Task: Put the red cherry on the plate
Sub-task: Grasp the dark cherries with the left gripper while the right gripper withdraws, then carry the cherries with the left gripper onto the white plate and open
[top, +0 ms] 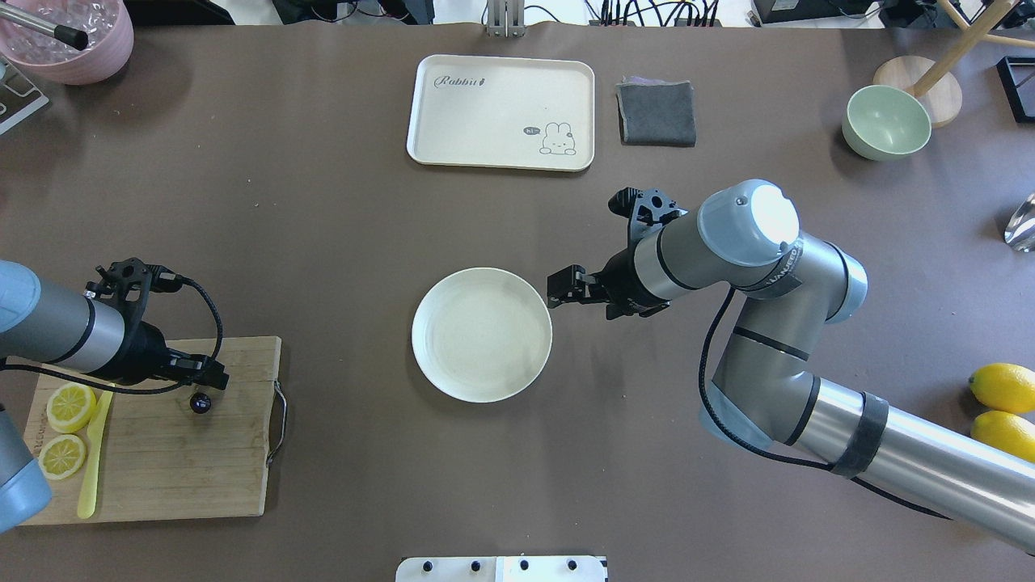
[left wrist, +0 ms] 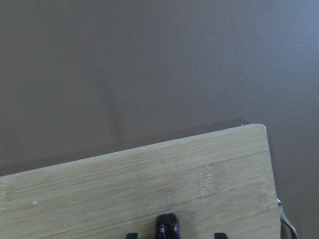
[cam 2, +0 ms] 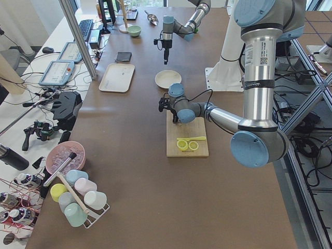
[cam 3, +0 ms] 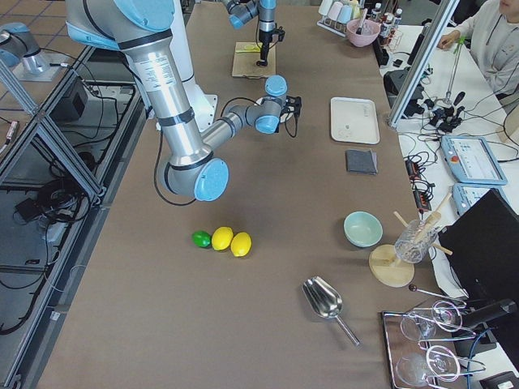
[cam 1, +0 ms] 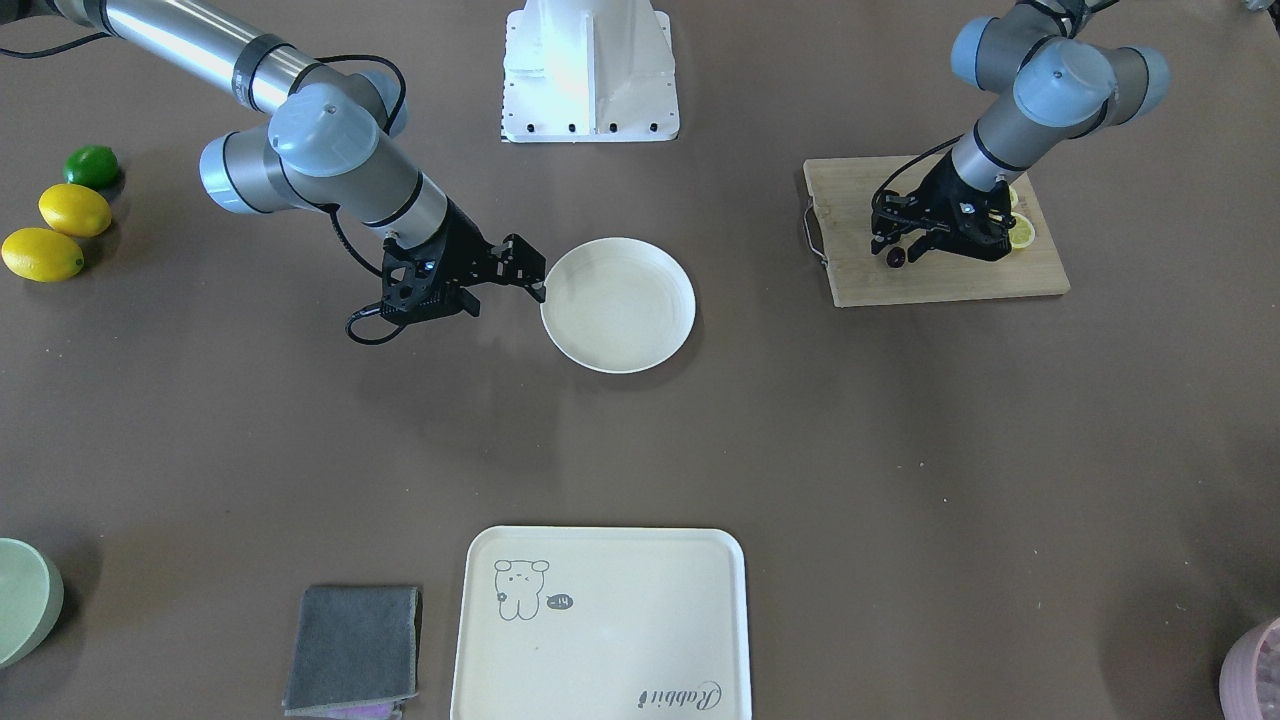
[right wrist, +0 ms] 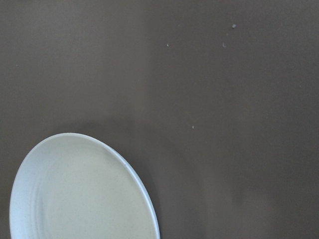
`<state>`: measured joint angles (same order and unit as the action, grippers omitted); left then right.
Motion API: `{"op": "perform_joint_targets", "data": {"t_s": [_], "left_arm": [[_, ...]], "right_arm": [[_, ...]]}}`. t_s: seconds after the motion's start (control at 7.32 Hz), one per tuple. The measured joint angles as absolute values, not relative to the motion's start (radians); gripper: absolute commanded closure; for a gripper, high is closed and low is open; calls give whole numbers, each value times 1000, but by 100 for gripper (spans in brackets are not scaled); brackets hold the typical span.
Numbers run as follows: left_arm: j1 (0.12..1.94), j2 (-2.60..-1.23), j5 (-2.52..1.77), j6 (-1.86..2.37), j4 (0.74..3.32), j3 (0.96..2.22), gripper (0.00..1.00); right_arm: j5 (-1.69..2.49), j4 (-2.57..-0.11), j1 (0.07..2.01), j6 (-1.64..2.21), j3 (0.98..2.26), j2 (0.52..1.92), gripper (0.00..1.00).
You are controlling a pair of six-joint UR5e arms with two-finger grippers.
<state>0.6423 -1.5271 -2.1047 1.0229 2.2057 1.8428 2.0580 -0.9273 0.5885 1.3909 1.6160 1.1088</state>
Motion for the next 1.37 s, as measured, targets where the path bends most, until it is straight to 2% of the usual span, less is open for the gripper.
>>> {"op": "perform_joint_targets", "data": {"t_s": [0.27,0.68,0.96,1.09,1.37], "left_arm": [[641,-1525,-2105,1023,2206,1841,100],[642,-1527,-2105,1024,2207,1846,100],[649,-1552,-2112,1054,2209,1895,100],[649,-1608,-2115,1124,2207,1911,100],[637,-1795,-2111,1278,2192,1866,100]], "right_arm": [[2094,-925,620,1378,1652,1155,0],[2179,-922,697,1318,1769,1310,0],[2249,-922,785,1240,1809,1400,0],[2262,-922,818,1188,1812,1439,0],[2279,-922,882,1052,1813,1531,0]]}}
